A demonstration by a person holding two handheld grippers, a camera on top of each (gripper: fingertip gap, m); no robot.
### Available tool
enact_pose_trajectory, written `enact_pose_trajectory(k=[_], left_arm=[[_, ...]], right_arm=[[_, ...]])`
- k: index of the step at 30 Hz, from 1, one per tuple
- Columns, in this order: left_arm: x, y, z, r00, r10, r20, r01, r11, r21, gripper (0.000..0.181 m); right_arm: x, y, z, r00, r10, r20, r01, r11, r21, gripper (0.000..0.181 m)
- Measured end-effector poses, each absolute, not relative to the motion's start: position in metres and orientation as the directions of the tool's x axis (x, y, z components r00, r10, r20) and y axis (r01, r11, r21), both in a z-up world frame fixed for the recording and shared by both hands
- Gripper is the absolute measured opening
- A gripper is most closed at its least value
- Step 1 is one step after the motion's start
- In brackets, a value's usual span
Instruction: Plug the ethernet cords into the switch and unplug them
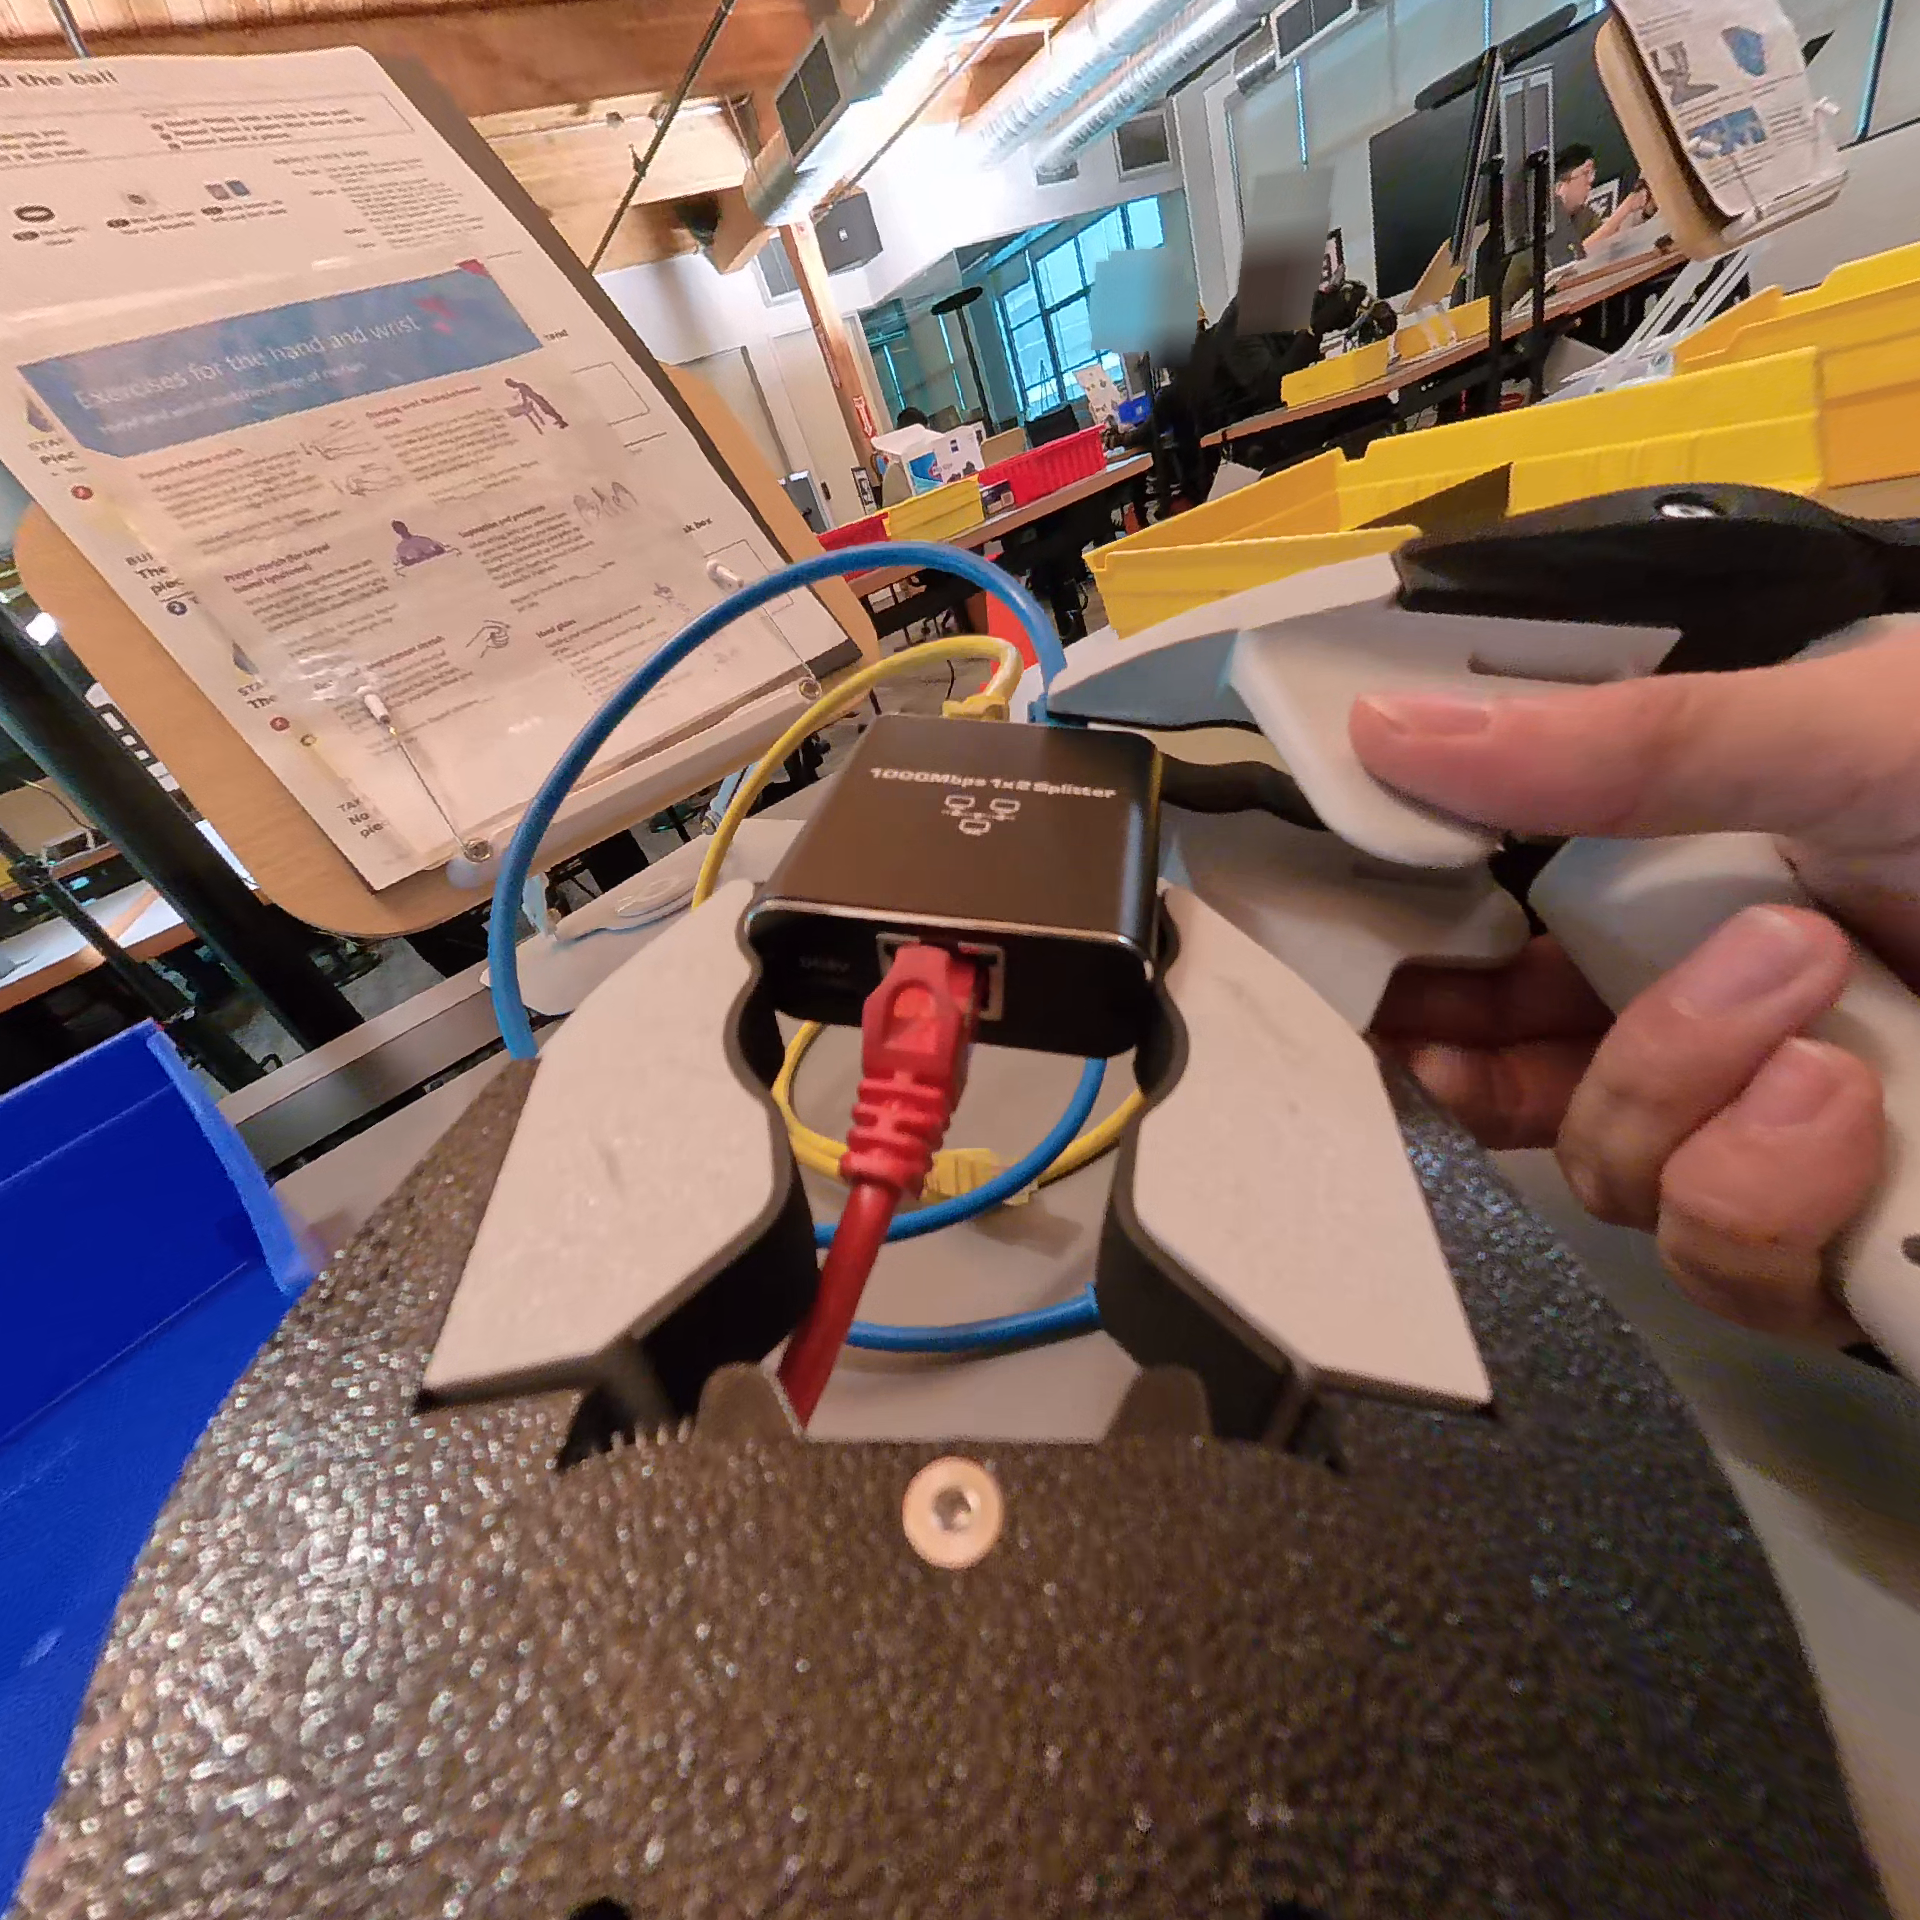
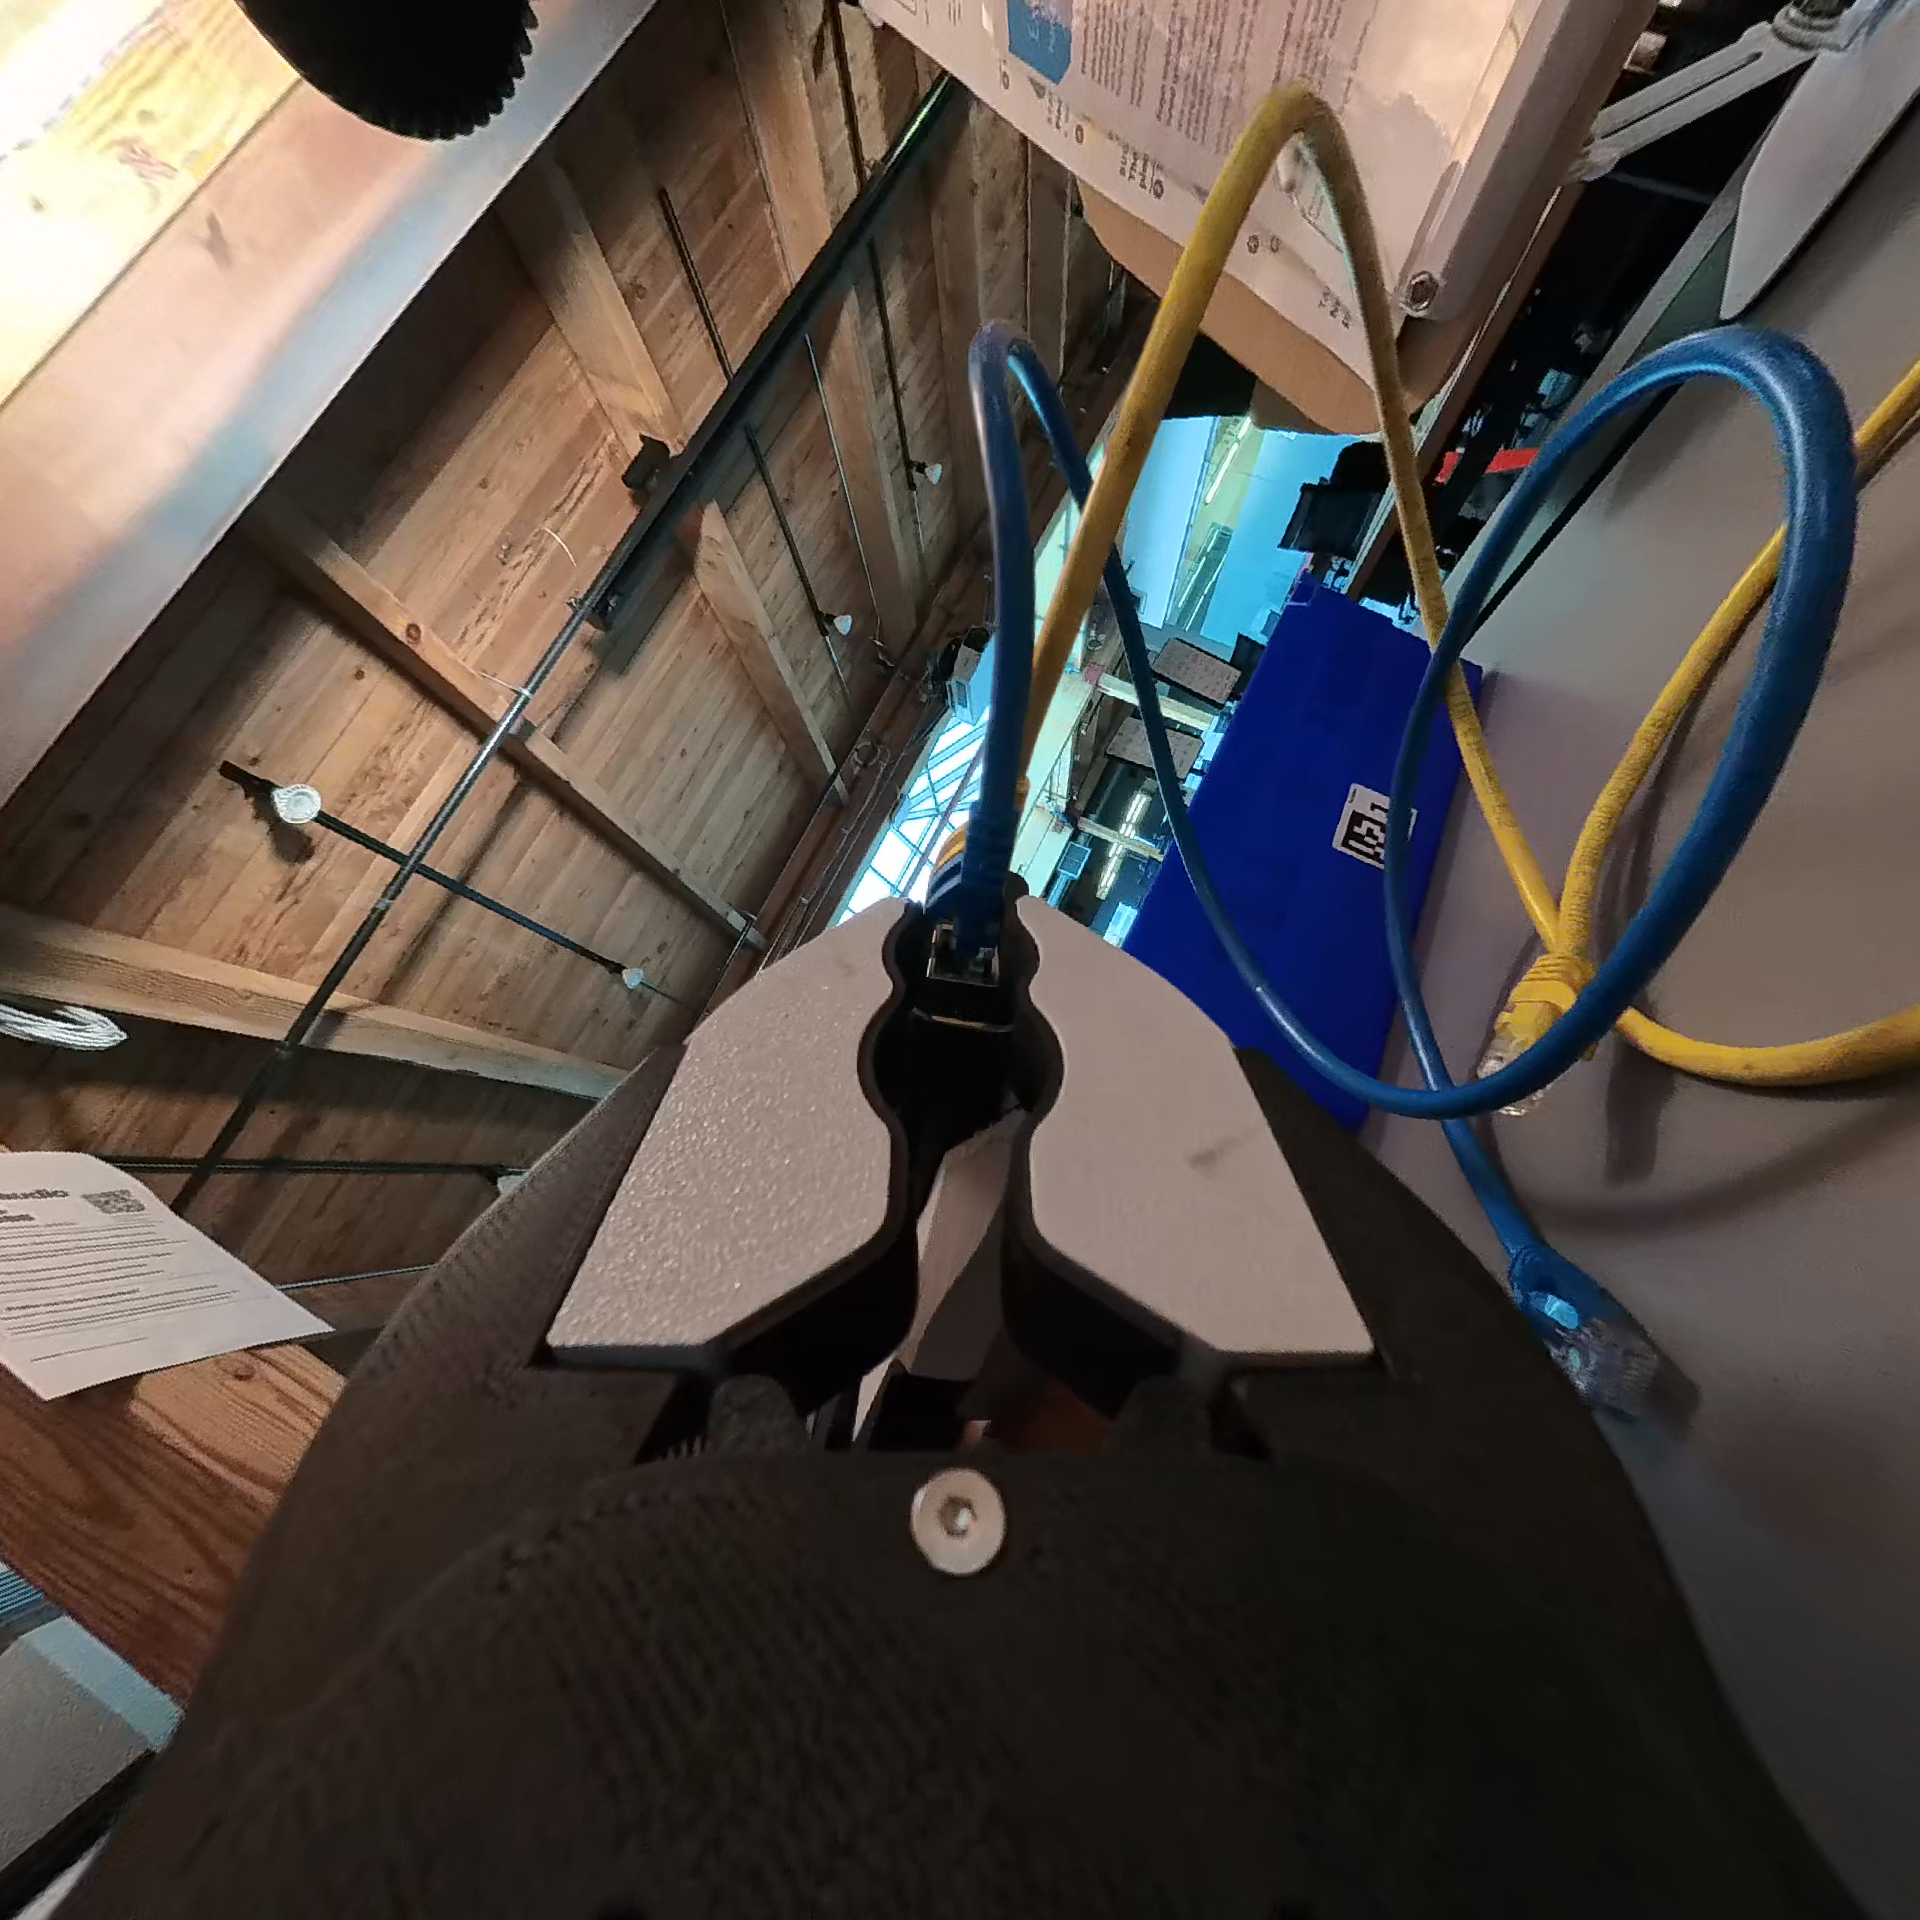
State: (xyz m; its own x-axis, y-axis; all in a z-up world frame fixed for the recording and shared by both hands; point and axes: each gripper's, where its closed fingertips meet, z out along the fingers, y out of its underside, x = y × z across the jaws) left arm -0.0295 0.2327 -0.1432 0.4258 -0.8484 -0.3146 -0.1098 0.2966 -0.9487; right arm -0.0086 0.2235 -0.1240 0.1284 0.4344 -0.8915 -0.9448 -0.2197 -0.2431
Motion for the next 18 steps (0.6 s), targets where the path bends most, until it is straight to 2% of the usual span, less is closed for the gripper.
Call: enact_pose_trajectory(k=[14, 17, 18], left_arm=[[-0.0297, 0.2333, -0.1432, 0.427, -0.847, -0.315, -0.111, 0.297, -0.948, 0.066], [-0.0291, 0.2320, -0.1431, 0.424, -0.846, -0.324, -0.112, 0.306, -0.945, 0.066], [-0.0290, 0.2319, -0.1431, 0.423, -0.845, -0.326, -0.112, 0.308, -0.945, 0.066]], right_arm=[[-0.0118, 0.2222, -0.1256, 0.103, 0.431, -0.897, -0.946, -0.237, -0.223, 0.012], [-0.0074, 0.2226, -0.1266, 0.097, 0.423, -0.901, -0.956, -0.213, -0.203, 0.018], [-0.0080, 0.2219, -0.1257, 0.099, 0.430, -0.897, -0.954, -0.216, -0.209, 0.013]])
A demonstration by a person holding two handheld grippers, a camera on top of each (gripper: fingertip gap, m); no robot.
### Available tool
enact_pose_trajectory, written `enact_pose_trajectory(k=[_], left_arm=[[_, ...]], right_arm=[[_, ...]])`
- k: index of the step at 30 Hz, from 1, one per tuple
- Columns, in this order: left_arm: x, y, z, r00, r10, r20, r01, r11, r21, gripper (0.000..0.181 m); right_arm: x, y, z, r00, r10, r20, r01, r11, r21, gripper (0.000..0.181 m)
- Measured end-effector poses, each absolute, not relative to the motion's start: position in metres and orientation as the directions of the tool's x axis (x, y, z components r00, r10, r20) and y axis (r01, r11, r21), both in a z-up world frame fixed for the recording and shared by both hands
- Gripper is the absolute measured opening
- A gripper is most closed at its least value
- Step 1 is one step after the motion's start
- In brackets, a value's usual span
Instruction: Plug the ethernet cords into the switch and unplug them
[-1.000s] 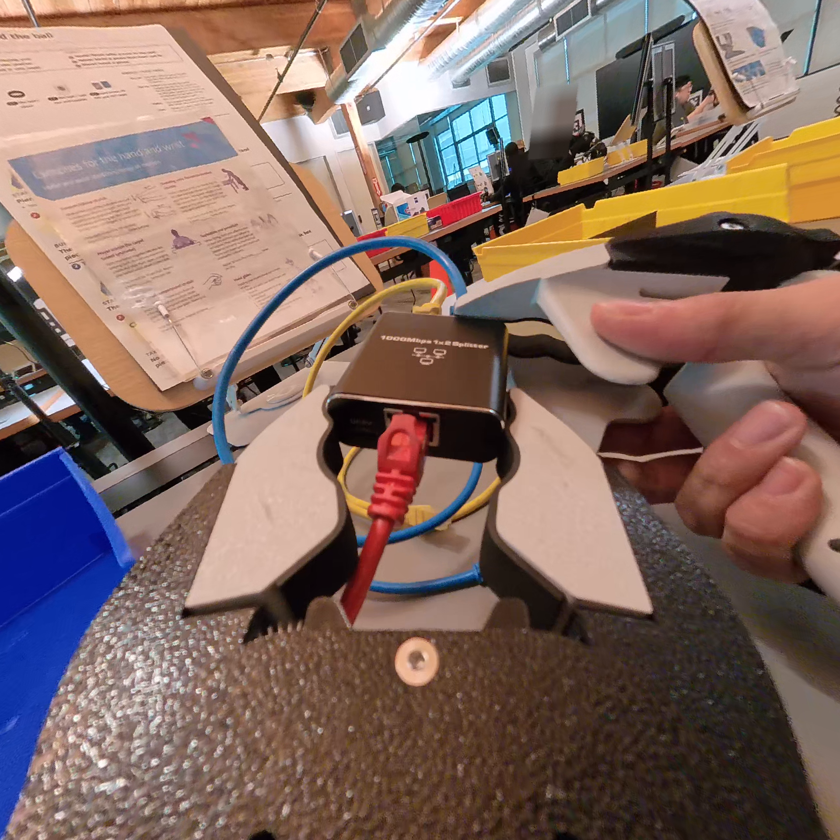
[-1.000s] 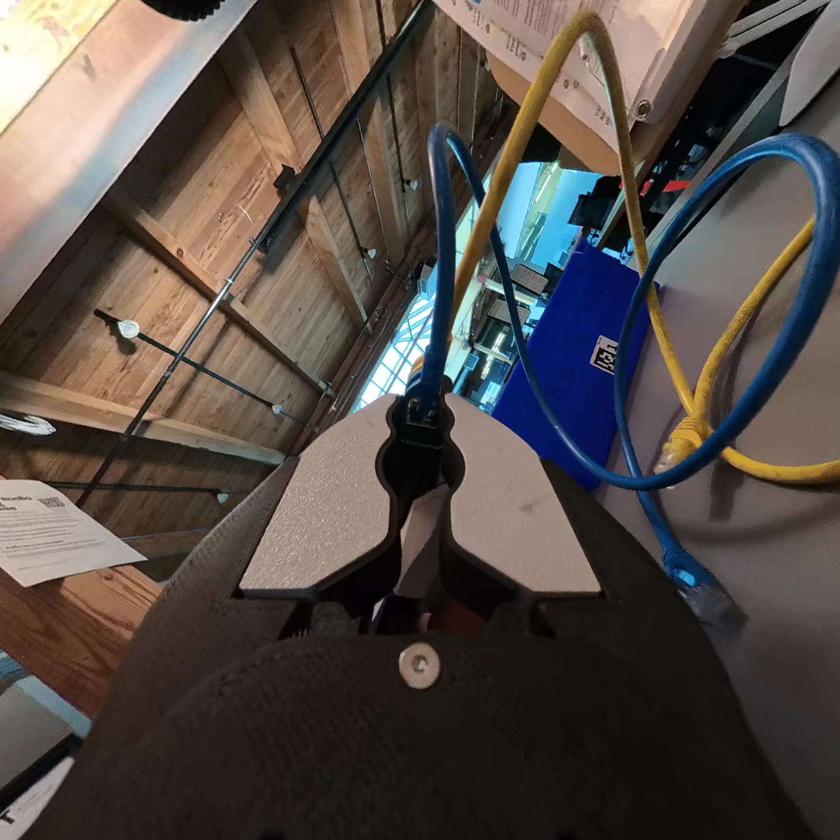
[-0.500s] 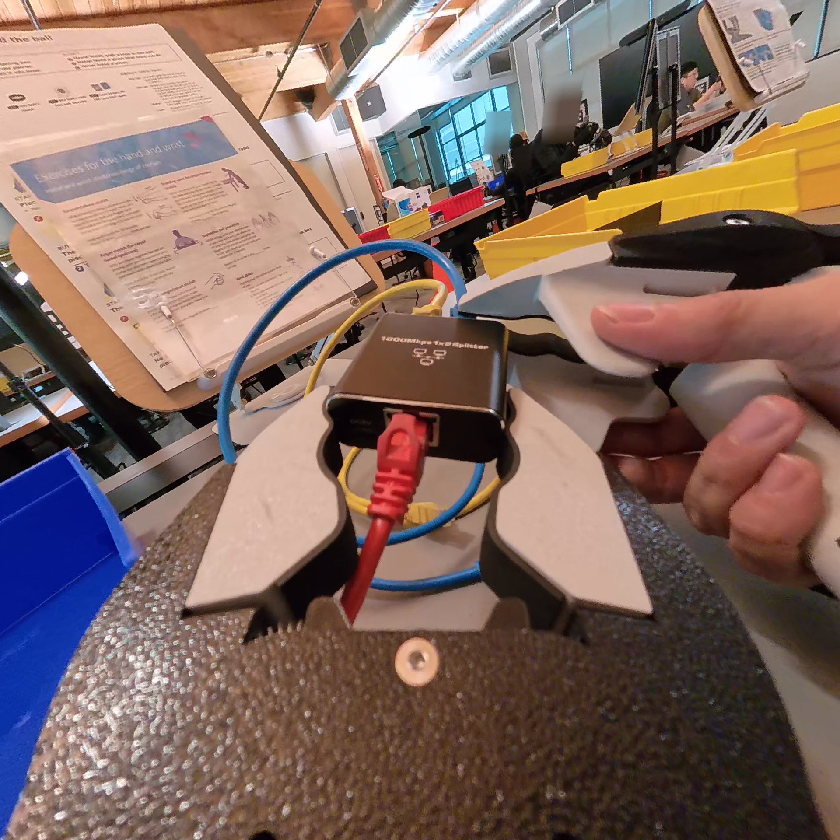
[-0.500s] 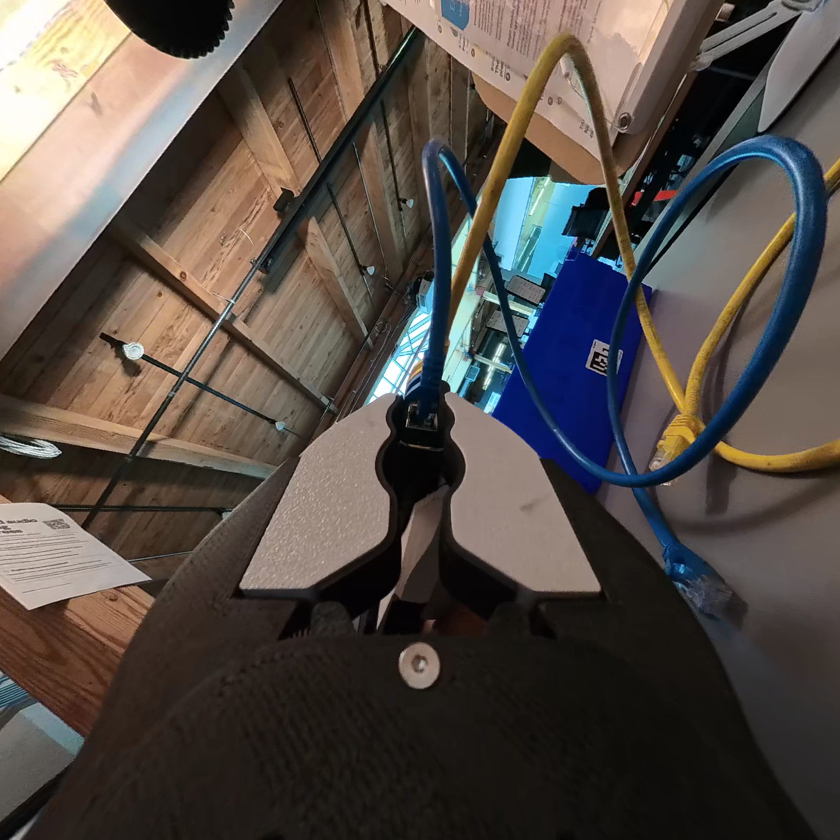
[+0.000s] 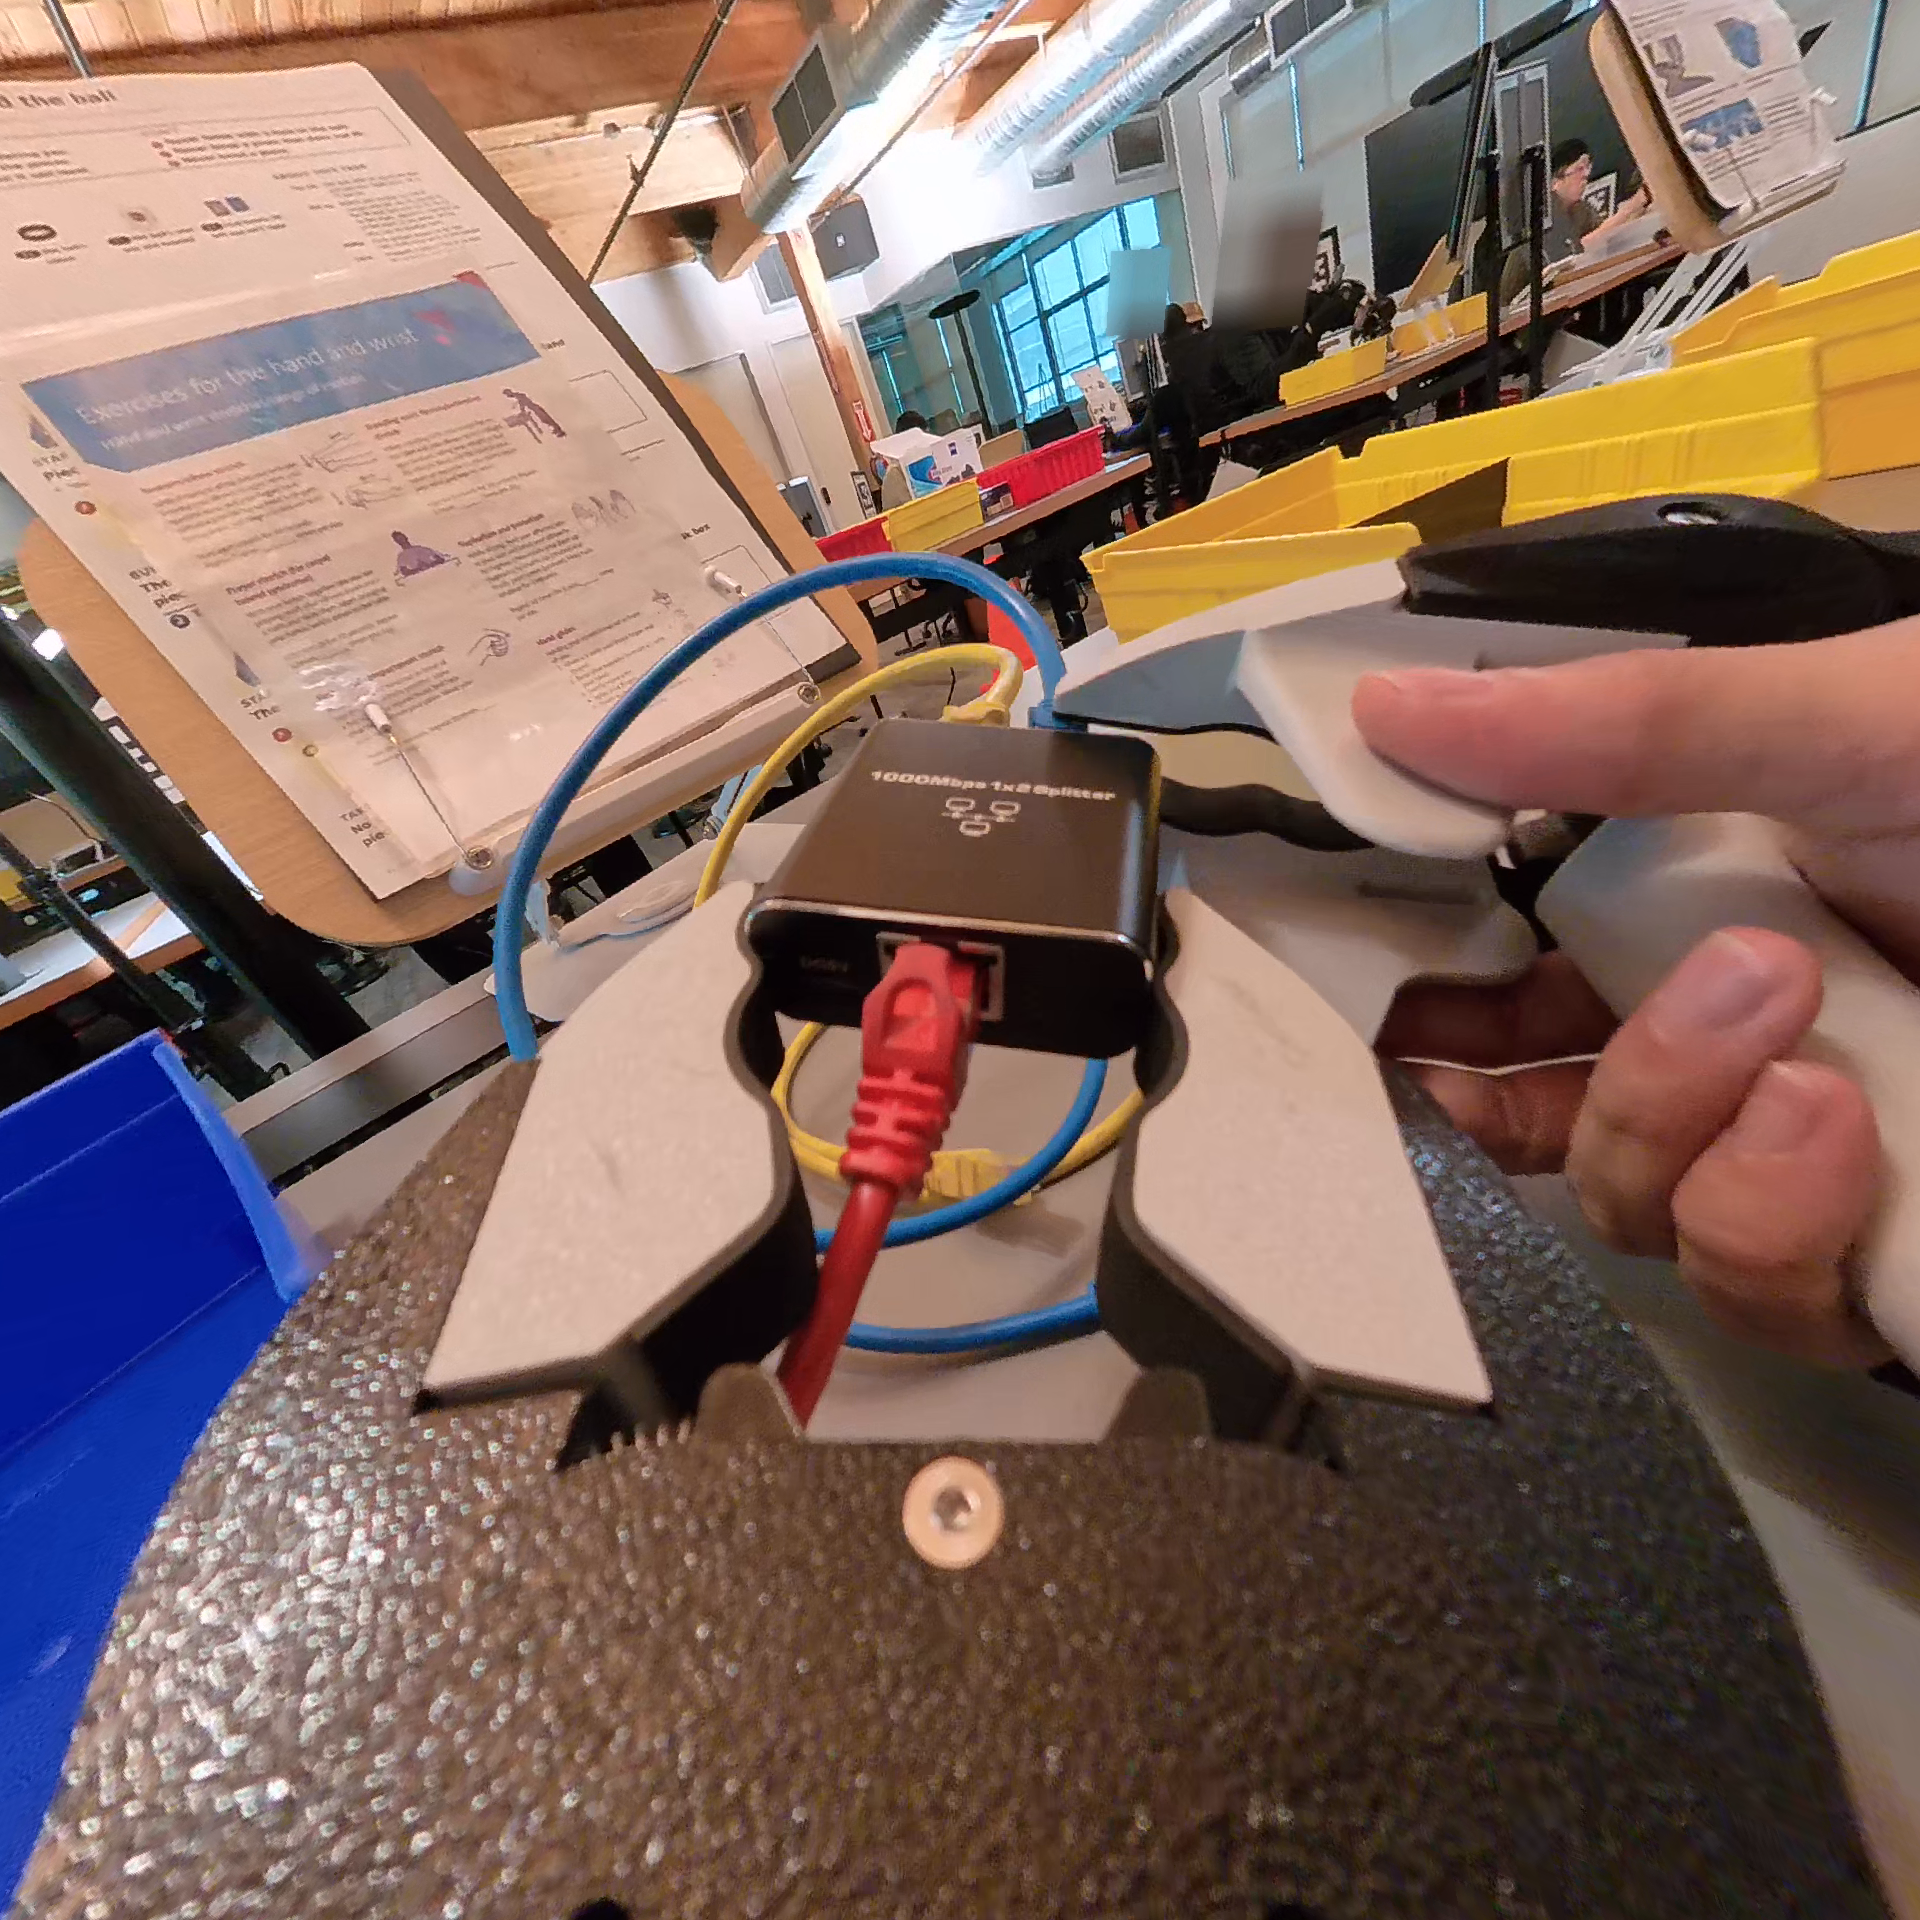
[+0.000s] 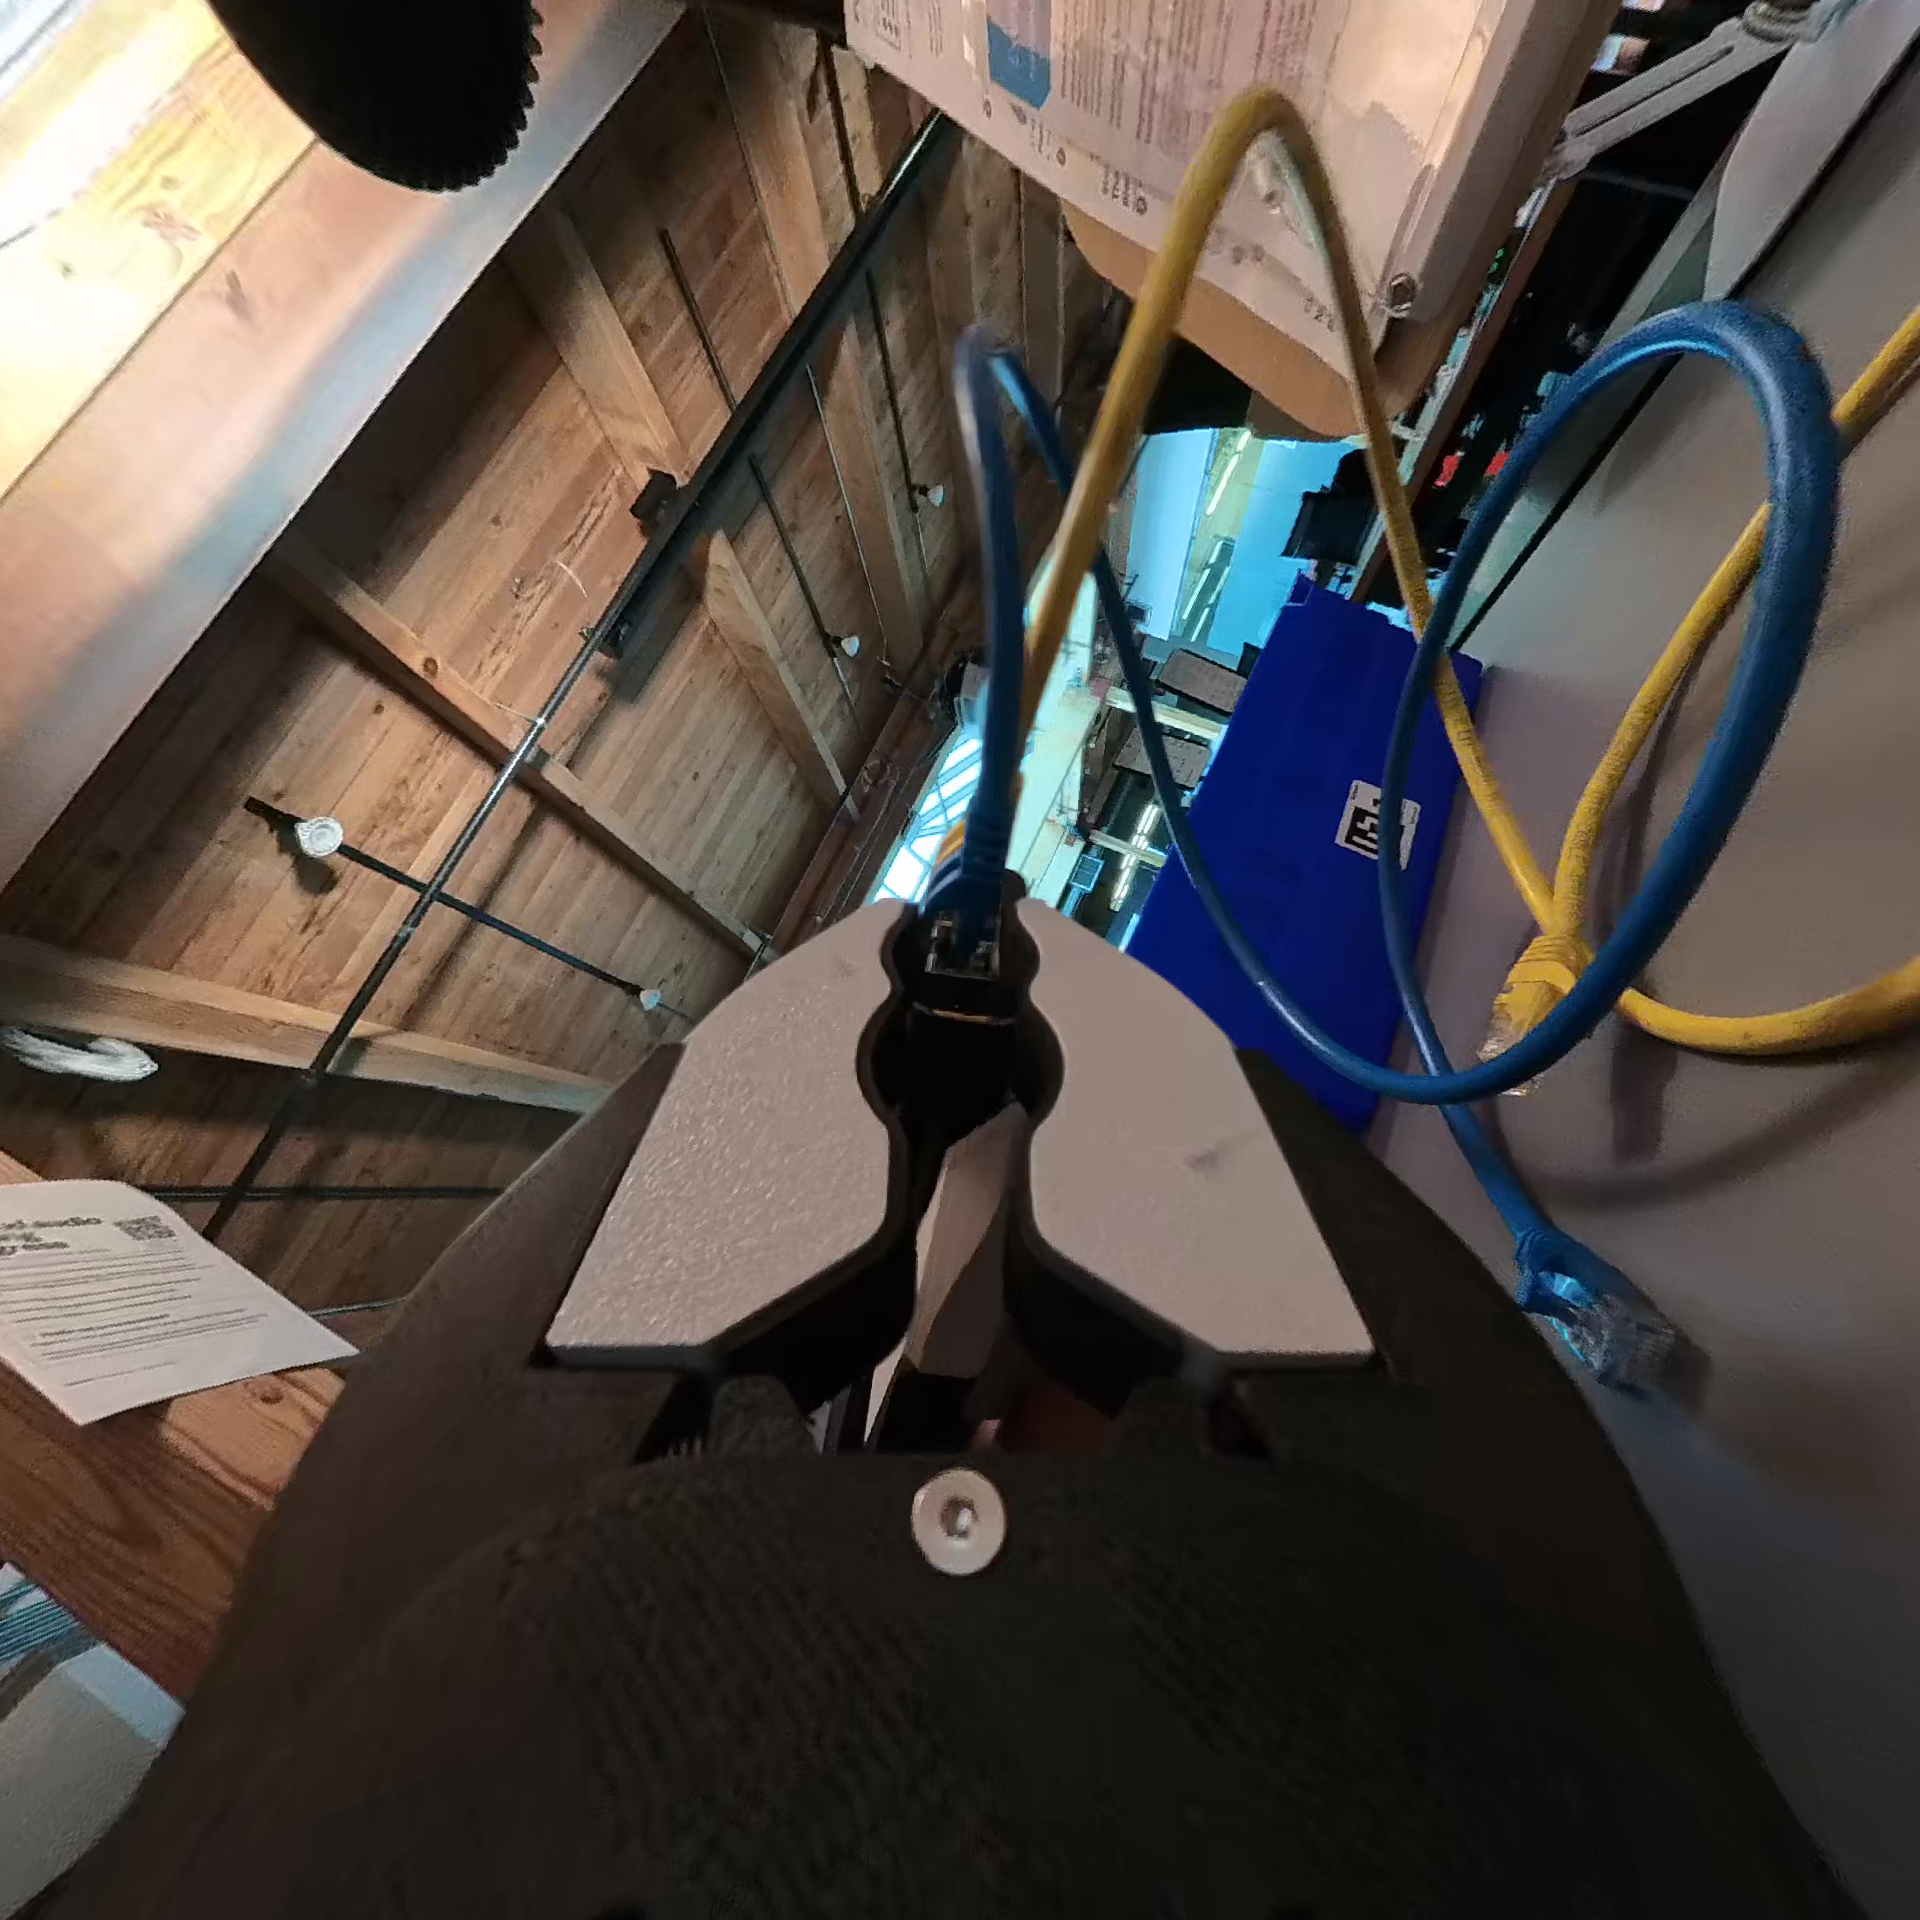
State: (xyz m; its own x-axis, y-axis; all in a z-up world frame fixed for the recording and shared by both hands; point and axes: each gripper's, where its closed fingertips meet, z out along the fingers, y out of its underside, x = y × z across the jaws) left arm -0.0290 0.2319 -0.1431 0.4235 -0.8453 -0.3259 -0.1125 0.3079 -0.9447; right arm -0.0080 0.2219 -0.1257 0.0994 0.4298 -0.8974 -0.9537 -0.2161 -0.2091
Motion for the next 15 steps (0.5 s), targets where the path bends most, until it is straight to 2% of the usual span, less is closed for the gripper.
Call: enact_pose_trajectory(k=[12, 15], left_arm=[[-0.0291, 0.2334, -0.1454, 0.427, -0.843, -0.329, -0.128, 0.303, -0.944, 0.066], [-0.0291, 0.2330, -0.1451, 0.425, -0.843, -0.330, -0.126, 0.306, -0.944, 0.066]], right_arm=[[-0.0109, 0.2233, -0.1298, 0.098, 0.406, -0.909, -0.951, -0.232, -0.206, 0.012], [-0.0085, 0.2235, -0.1306, 0.106, 0.396, -0.912, -0.954, -0.217, -0.205, 0.017]])
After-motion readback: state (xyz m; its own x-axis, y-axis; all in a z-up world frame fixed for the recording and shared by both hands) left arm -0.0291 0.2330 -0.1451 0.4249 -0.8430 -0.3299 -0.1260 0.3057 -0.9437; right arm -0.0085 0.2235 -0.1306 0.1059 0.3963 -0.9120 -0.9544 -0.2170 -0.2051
